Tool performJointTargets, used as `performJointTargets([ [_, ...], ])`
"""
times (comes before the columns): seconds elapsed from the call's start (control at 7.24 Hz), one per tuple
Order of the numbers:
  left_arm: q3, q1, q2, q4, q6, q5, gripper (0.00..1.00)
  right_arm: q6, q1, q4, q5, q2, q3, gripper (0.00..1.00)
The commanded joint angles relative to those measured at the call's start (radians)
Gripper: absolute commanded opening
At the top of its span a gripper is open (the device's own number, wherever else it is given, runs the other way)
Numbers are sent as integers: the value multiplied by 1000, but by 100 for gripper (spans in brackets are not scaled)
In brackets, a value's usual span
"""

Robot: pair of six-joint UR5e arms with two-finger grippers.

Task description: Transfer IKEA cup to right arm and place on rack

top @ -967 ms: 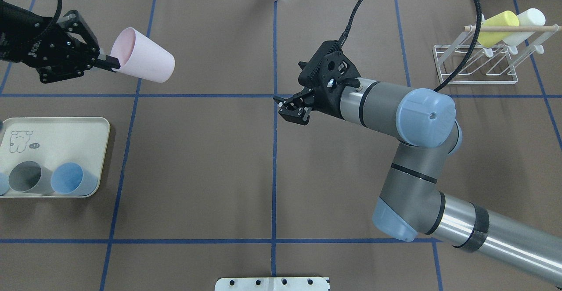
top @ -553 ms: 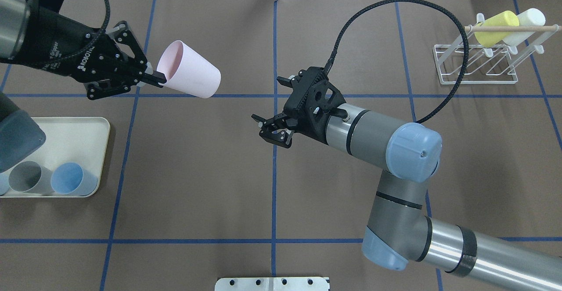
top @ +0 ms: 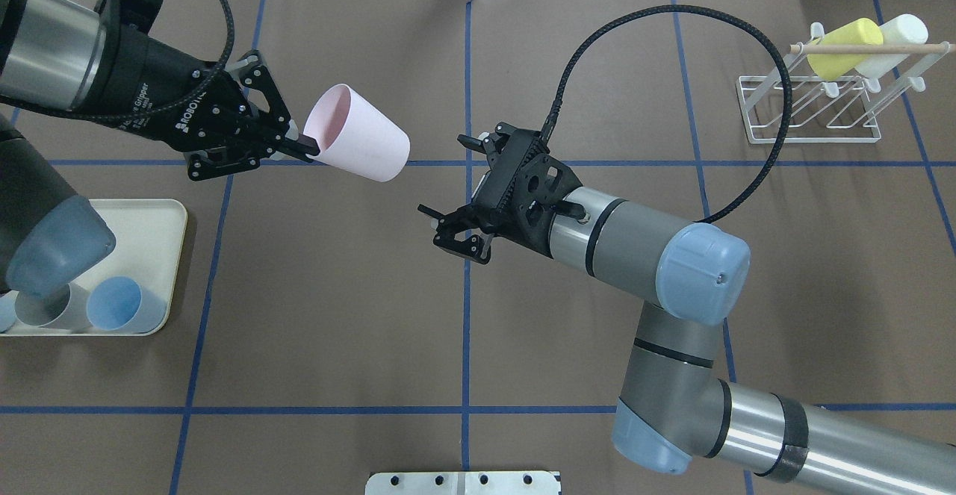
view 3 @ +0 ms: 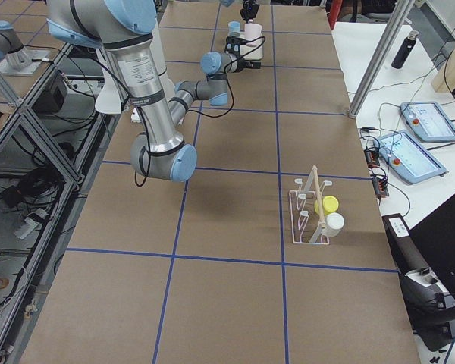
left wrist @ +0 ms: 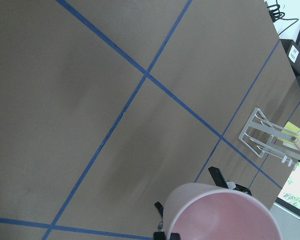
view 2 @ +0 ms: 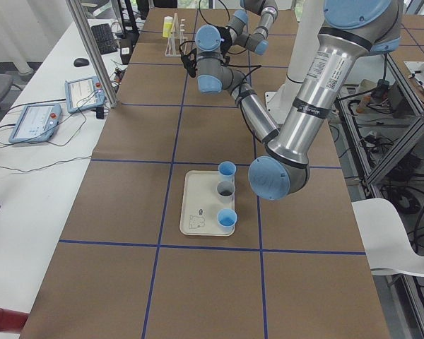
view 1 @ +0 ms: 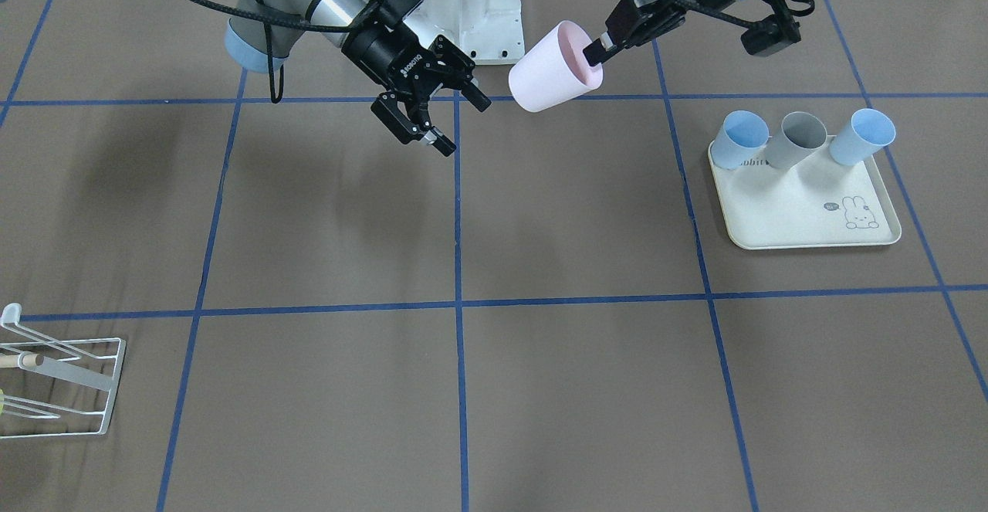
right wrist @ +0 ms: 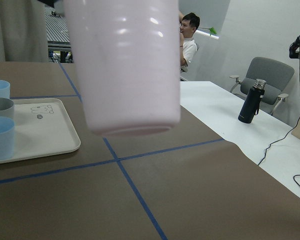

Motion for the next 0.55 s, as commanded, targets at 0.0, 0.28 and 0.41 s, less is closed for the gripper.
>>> performJointTargets([
  [0.0, 9, 26, -14, -1, 0, 27, 0, -14, -8, 25, -1, 15, 1, 99],
  [0.28, 15, 67, -31, 2, 0, 72, 0, -28, -12, 25, -1, 19, 2, 99],
  [0.41, 21, 75, -34, 1, 2, 78, 0, -31, -12, 26, -1, 19, 2, 99],
])
